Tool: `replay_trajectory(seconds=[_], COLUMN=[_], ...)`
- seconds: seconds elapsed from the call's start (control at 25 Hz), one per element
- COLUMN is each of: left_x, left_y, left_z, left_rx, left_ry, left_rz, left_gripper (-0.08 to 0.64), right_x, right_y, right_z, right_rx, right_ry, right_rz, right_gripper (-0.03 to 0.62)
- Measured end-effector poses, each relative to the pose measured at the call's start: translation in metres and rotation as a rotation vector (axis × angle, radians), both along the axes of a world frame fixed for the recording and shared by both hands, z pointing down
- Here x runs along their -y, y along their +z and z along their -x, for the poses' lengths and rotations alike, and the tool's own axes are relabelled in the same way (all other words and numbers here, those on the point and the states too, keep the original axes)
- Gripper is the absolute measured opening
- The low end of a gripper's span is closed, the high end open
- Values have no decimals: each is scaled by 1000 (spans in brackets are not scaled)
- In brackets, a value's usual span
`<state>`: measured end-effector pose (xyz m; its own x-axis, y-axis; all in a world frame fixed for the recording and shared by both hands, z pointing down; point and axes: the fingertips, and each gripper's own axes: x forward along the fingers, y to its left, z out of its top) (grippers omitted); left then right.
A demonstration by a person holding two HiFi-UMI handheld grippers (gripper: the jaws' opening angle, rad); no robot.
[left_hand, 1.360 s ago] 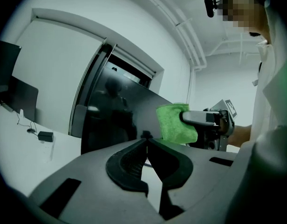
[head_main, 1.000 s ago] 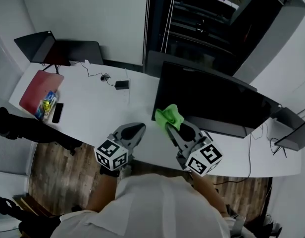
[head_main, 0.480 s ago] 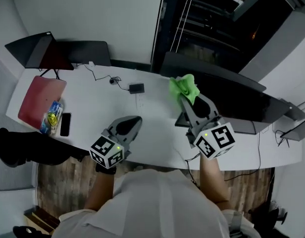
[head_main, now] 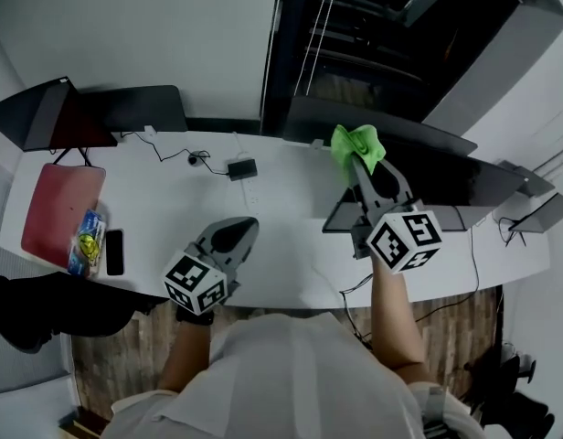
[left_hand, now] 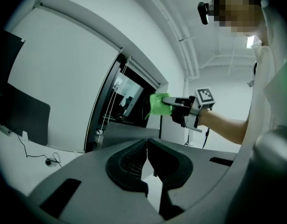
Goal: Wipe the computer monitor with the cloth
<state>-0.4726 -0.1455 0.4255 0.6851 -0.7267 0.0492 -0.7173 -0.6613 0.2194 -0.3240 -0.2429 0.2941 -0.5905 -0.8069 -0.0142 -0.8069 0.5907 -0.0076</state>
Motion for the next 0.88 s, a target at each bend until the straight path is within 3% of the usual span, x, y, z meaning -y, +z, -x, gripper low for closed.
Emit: replay_trajectory(seconds=[0.24, 0.88], left_x=[5, 2], left_y=[6, 9], left_z=[2, -4], left_rx=[-2, 10], left_ry=[28, 60], left_rz=[11, 15], left_gripper=[21, 21], right_x=[3, -1], right_y=[7, 41], right_z=[-14, -19], right_rx=[75, 78], right_ry=[77, 119], right_rz=[33, 96], right_gripper=[72, 72])
